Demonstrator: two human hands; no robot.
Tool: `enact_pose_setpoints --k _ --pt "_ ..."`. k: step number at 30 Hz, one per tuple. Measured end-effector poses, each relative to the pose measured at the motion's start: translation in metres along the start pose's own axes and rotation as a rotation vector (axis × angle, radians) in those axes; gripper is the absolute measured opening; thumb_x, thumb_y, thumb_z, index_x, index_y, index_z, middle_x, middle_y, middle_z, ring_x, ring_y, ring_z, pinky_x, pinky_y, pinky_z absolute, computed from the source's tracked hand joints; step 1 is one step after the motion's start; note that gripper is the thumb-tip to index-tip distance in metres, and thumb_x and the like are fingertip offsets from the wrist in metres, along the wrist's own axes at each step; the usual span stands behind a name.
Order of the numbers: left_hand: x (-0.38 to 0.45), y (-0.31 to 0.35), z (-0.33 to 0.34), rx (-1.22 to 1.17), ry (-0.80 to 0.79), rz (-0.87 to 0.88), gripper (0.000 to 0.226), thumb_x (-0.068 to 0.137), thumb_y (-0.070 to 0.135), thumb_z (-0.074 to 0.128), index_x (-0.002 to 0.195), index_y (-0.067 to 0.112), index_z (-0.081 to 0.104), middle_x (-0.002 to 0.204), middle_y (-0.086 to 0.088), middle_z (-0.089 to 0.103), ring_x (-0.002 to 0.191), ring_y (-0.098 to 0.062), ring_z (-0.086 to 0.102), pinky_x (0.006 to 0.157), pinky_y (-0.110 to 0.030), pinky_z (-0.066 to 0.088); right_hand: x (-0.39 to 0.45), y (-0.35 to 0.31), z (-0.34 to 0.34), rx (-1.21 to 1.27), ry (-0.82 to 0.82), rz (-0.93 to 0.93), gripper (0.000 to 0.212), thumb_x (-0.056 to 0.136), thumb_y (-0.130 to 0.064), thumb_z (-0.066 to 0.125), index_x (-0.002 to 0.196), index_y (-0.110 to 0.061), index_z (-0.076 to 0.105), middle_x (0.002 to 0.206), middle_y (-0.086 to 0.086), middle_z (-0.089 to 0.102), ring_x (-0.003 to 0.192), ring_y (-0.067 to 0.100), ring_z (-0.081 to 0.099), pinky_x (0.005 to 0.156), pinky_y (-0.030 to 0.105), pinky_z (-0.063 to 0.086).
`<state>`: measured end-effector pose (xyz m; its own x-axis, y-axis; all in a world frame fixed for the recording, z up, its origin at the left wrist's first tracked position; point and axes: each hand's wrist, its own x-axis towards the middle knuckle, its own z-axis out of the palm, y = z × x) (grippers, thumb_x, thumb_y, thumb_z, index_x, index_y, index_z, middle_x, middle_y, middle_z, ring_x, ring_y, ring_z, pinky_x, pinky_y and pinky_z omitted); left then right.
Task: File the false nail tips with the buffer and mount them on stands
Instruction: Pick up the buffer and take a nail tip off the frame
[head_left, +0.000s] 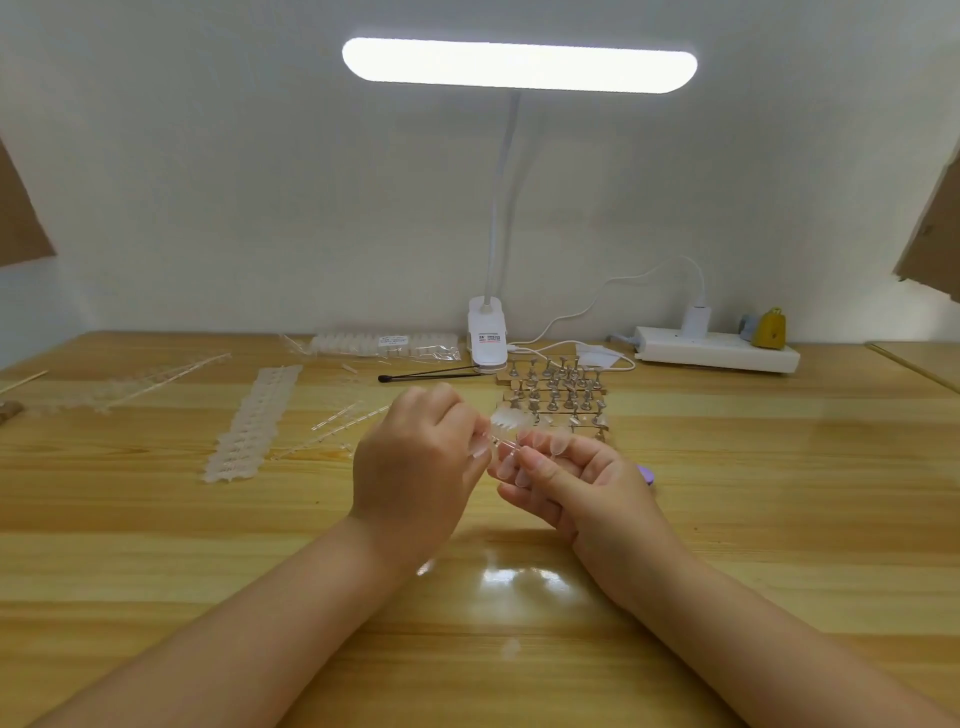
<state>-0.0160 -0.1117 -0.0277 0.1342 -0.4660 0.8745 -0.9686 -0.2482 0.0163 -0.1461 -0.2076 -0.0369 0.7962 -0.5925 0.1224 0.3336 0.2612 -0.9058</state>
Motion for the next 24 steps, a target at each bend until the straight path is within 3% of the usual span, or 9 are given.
enact_pose_setpoints --k 3,7,8,14,18,24 --pt "0.001 0.001 0.002 -0.107 -0.056 -0.14 0.009 0.077 0.013 0.076 0.073 0.013 0.068 0.072 0.001 0.061 0.07 -0.019 0.057 0.055 -0.029 0.046 0.001 -0.002 -0.002 0.013 0.02 0.003 0.027 0.077 -0.009 0.068 0.101 0.003 0.065 0.093 0.023 0.071 0.097 0.03 0.07 0.073 0.028 0.057" --pt "0.013 0.002 -0.002 -0.962 -0.312 -0.965 0.008 0.082 0.027 0.071 0.08 0.02 0.071 0.068 0.008 0.068 0.066 -0.004 0.06 0.061 -0.021 0.045 0.003 -0.008 -0.005 0.088 0.014 0.004 0.021 0.081 -0.006 0.063 0.099 0.004 0.064 0.094 0.025 0.067 0.09 0.027 0.071 0.07 0.028 0.057" --pt "0.013 0.001 -0.001 -1.068 -0.376 -1.087 0.009 0.082 0.03 0.071 0.082 0.021 0.071 0.069 0.01 0.069 0.066 -0.006 0.059 0.061 -0.023 0.044 0.004 -0.009 -0.005 0.104 0.012 0.007 0.021 0.079 -0.007 0.064 0.098 0.003 0.064 0.093 0.025 0.065 0.088 0.026 0.071 0.07 0.028 0.058" --pt "0.017 -0.002 -0.002 -1.19 -0.435 -1.152 0.015 0.074 0.036 0.074 0.077 0.02 0.072 0.073 0.007 0.069 0.067 -0.009 0.057 0.062 -0.026 0.041 0.005 -0.012 -0.009 0.158 0.001 0.044 0.027 0.078 -0.007 0.063 0.103 0.002 0.063 0.092 0.02 0.07 0.083 0.023 0.072 0.067 0.028 0.058" --pt "0.019 -0.004 -0.004 -1.465 -0.618 -1.294 0.013 0.066 0.035 0.071 0.06 0.023 0.072 0.072 0.009 0.061 0.067 -0.008 0.058 0.063 -0.025 0.037 0.004 -0.014 -0.009 0.2 -0.044 0.075 0.023 0.08 -0.007 0.061 0.101 -0.001 0.063 0.092 0.019 0.071 0.087 0.025 0.072 0.066 0.027 0.058" --pt "0.014 -0.003 -0.004 -1.817 -0.686 -1.362 0.013 0.066 0.027 0.072 0.063 0.016 0.065 0.087 0.002 0.057 0.076 -0.014 0.058 0.068 -0.027 0.036 0.004 -0.016 -0.008 0.279 -0.137 0.133 0.016 0.083 -0.006 0.059 0.09 -0.006 0.073 0.092 0.016 0.072 0.084 0.02 0.072 0.066 0.027 0.058"
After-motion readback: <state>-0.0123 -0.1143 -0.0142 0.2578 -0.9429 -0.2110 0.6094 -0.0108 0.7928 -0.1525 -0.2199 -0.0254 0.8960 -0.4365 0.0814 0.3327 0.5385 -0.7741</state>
